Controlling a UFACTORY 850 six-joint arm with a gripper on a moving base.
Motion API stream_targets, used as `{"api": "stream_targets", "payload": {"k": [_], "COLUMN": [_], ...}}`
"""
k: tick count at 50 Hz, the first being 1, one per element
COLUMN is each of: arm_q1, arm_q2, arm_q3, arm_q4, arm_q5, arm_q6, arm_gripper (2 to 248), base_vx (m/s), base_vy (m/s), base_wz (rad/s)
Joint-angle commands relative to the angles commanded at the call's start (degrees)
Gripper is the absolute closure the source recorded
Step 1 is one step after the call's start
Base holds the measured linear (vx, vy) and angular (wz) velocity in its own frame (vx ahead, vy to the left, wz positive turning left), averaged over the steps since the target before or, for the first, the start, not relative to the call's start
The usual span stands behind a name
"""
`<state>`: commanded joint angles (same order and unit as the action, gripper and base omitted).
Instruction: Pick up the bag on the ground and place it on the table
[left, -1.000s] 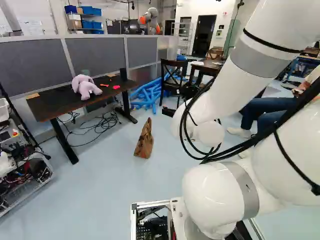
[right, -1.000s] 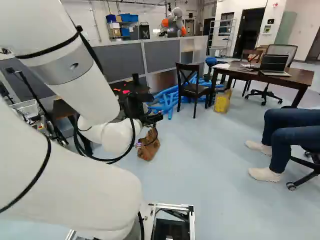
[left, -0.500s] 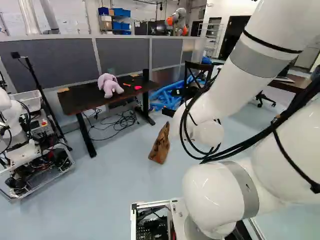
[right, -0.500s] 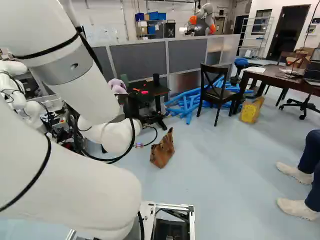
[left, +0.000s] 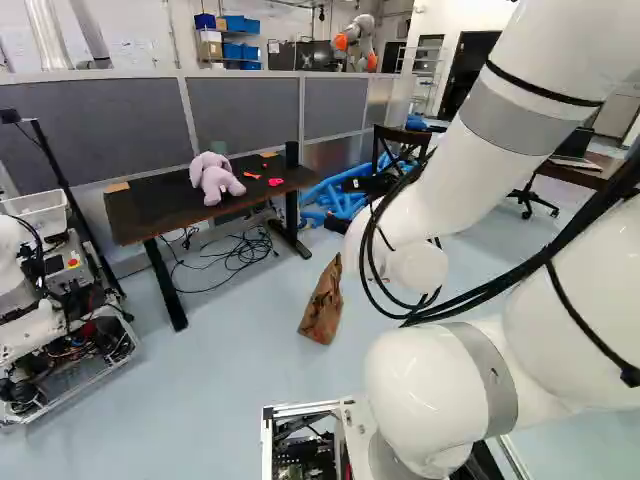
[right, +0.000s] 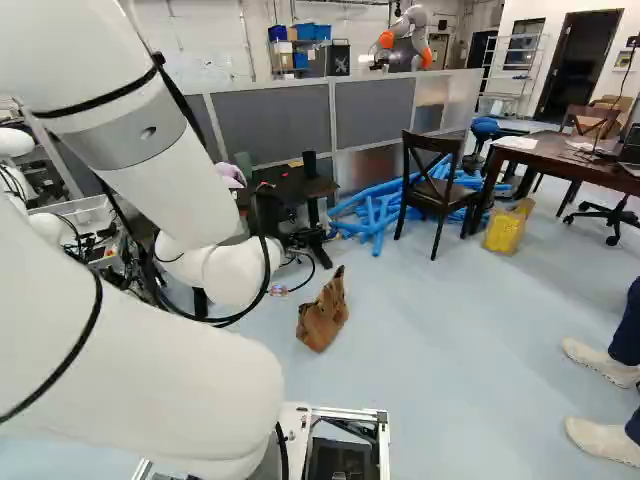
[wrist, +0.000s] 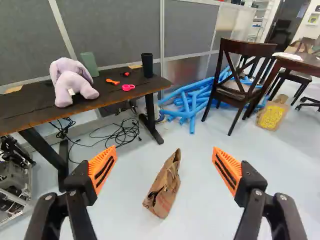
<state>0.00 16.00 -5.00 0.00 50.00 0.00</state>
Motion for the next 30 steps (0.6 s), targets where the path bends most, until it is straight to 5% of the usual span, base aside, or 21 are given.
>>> {"api": "stream_targets", "payload": {"k": [17,30], "arm_q1": [0.0,0.0], "arm_q2": [-1.22,-3.93], "arm_q3": [-1.03,-3.38], "arm_q4": [0.0,0.0], "arm_q5": [0.0,-0.93], "arm_q6": [0.0,0.0], "arm_gripper": [3,3], "base_vx": [0.171,0.016], "base_vy": [0.002,-0.001], "base_wz": [-0.009,0.002]}}
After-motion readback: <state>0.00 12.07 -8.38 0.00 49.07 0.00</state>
